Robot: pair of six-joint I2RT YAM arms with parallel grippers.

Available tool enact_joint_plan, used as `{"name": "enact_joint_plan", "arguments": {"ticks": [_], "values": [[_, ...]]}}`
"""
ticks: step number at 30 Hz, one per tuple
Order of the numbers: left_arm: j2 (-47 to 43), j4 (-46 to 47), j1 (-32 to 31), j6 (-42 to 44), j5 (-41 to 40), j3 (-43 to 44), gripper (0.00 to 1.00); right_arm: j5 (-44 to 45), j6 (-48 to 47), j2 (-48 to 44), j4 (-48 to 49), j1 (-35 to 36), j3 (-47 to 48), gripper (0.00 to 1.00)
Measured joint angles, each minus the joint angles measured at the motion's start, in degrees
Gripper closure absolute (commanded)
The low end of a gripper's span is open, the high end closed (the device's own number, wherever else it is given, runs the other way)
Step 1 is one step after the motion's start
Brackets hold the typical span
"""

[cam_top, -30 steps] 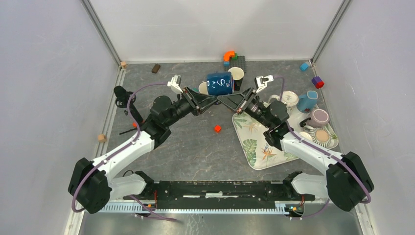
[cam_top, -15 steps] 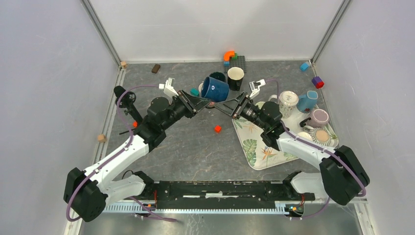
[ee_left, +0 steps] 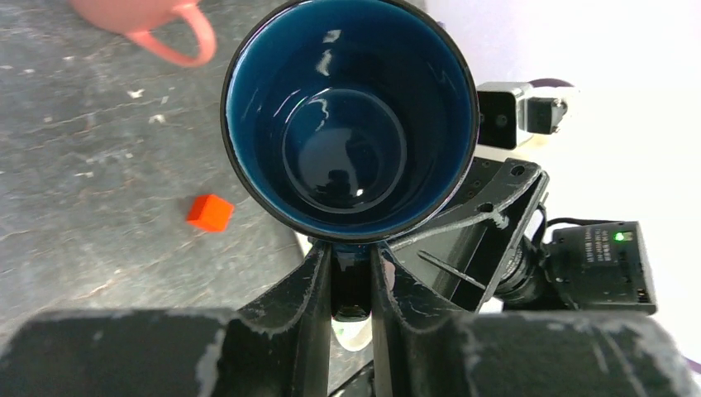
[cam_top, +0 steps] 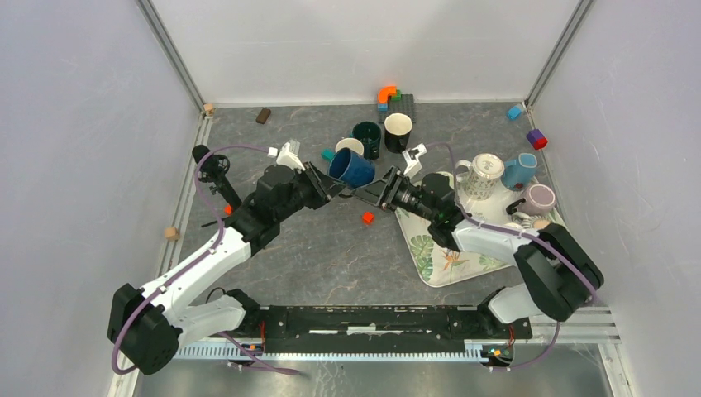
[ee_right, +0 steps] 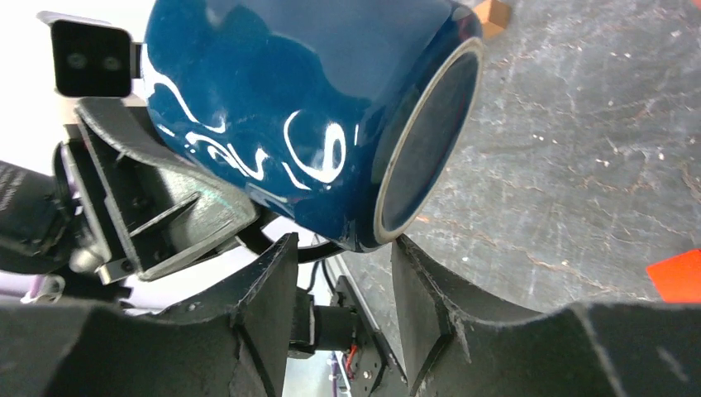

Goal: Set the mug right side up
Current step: Place the cup at the center of the board.

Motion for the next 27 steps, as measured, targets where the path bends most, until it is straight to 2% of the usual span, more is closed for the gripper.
{"name": "enact_joint_plan", "arguments": {"ticks": [10, 27], "values": [[0.0, -9.7, 0.4, 7.0, -5.0, -0.1, 0.98, -0.9, -1.8, 12.3, 1.0, 2.8, 4.5, 0.5], [3.4, -10.3, 0.7, 11.9, -12.1, -5.1, 0.98, -1.9, -5.8, 26.7, -1.5, 5.3, 12.1, 0.5]]}}
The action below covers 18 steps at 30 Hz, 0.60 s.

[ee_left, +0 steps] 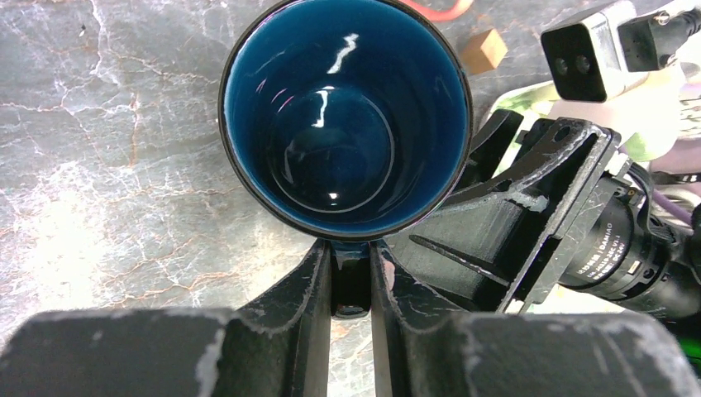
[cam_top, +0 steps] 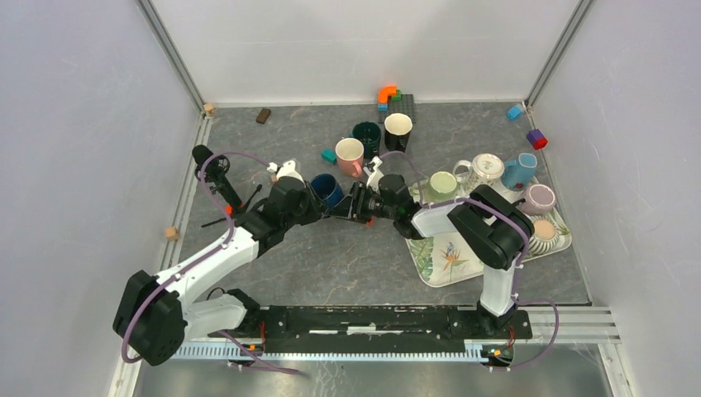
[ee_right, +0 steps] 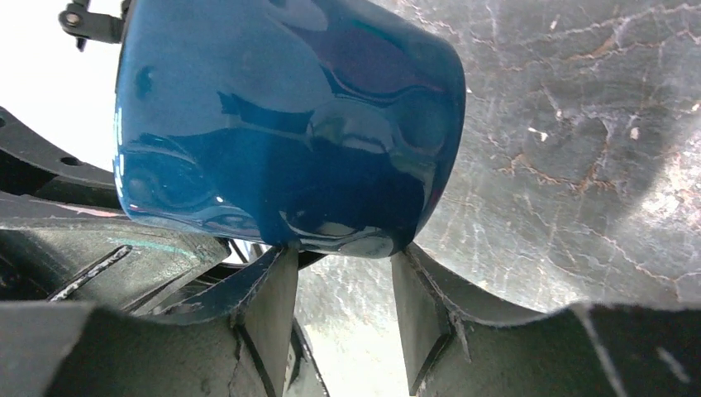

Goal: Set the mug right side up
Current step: Place the cup at the center of the board.

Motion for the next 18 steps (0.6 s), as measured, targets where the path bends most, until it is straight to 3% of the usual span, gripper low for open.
{"name": "enact_joint_plan", "arguments": {"ticks": [18], "values": [[4.7, 3.4, -0.3, 1.7, -1.3, -3.7, 0.98, 1.3, -8.4, 3.8, -8.0, 0.8, 3.1, 0.49]]}}
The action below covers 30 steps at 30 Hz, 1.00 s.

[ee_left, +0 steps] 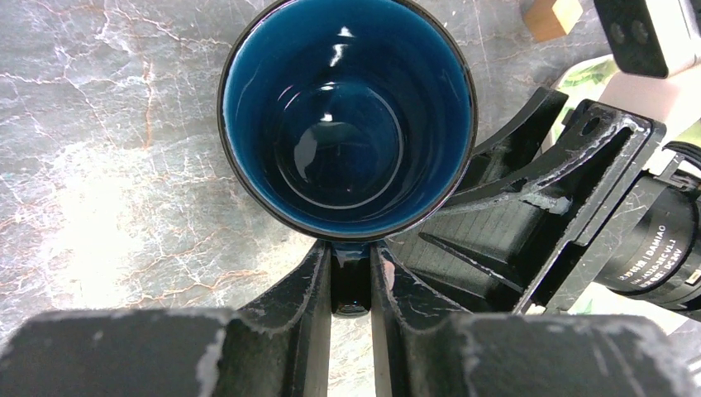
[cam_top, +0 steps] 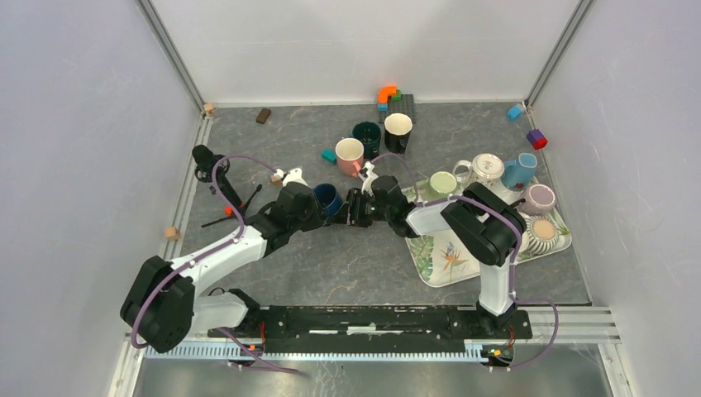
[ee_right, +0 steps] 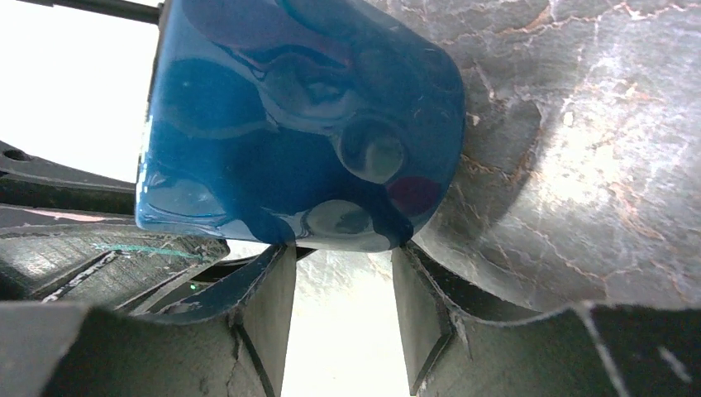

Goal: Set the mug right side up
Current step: Place the cup at the center of the board.

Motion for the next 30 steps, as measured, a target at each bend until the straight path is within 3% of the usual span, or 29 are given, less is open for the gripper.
{"name": "enact_joint_plan", "arguments": {"ticks": [11, 22, 25, 30], "values": [[0.7, -1.1, -1.3, 3.2, -3.8, 0.5, 0.98, 6.8, -8.6, -4.0, -10.1, -0.1, 0.0, 0.48], [4.9, -3.0, -1.6, 5.3, -10.3, 4.3, 0.98, 15.0, -16.3, -19.3, -19.2, -0.1, -0.9, 0.42], [7.8, -3.4, -1.6, 5.9, -12.0, 6.7, 0.96, 18.5, -18.7, -25.8, -21.8, -0.1, -1.0, 0.34], [12.9, -3.7, -1.3, 6.7, -13.3, 11.1, 0.94, 24.2, -22.3, -35.5, -25.6, -0.1, -1.0, 0.09]]}}
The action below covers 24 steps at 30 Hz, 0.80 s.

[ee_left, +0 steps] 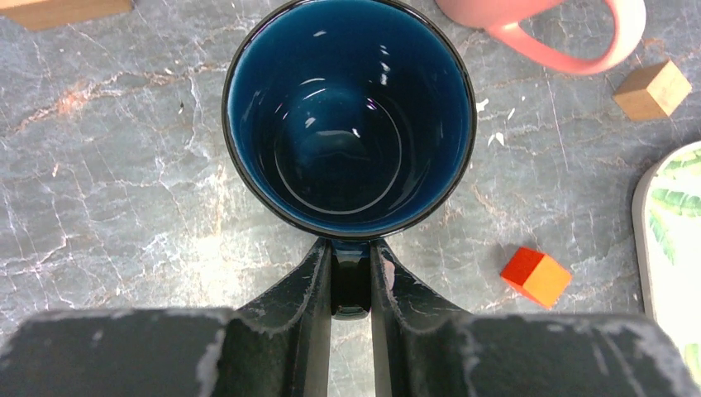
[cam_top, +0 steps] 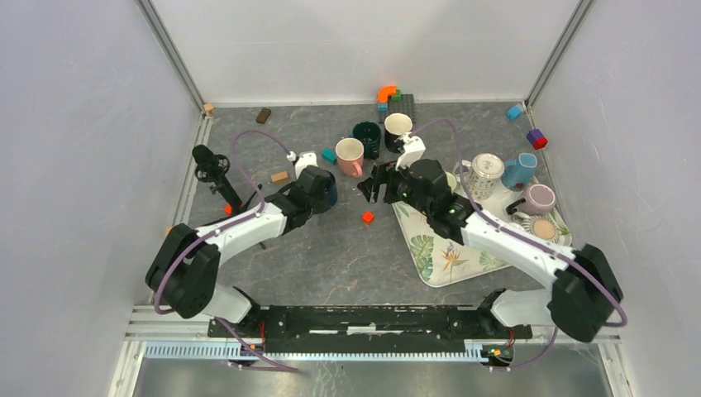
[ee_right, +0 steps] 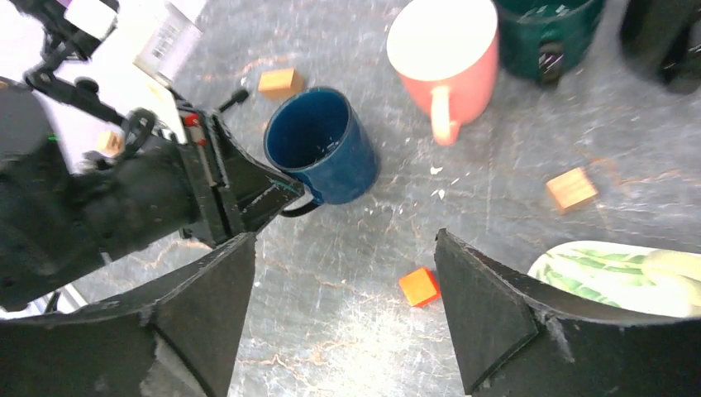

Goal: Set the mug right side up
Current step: Place the cup at the center of the board.

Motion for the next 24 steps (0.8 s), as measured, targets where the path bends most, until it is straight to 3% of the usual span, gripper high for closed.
{"name": "enact_joint_plan", "arguments": {"ticks": [2, 11, 24], "values": [[1.6, 0.0, 0.3, 0.2, -0.5, 1.4, 0.92, 2.2, -1.1, -3.4, -1.3, 0.0, 0.0, 0.02], [7.4, -0.5, 3.0, 1.4, -1.8, 6.9, 0.78, 10.7, -6.1, -15.7, -7.6, 0.0, 0.0, 0.02], [16.9, 0.0, 9.5, 5.7, 1.1, 16.8, 0.67, 15.3, -11.3, -21.5, -20.2, 0.0, 1.9, 0.02]]}}
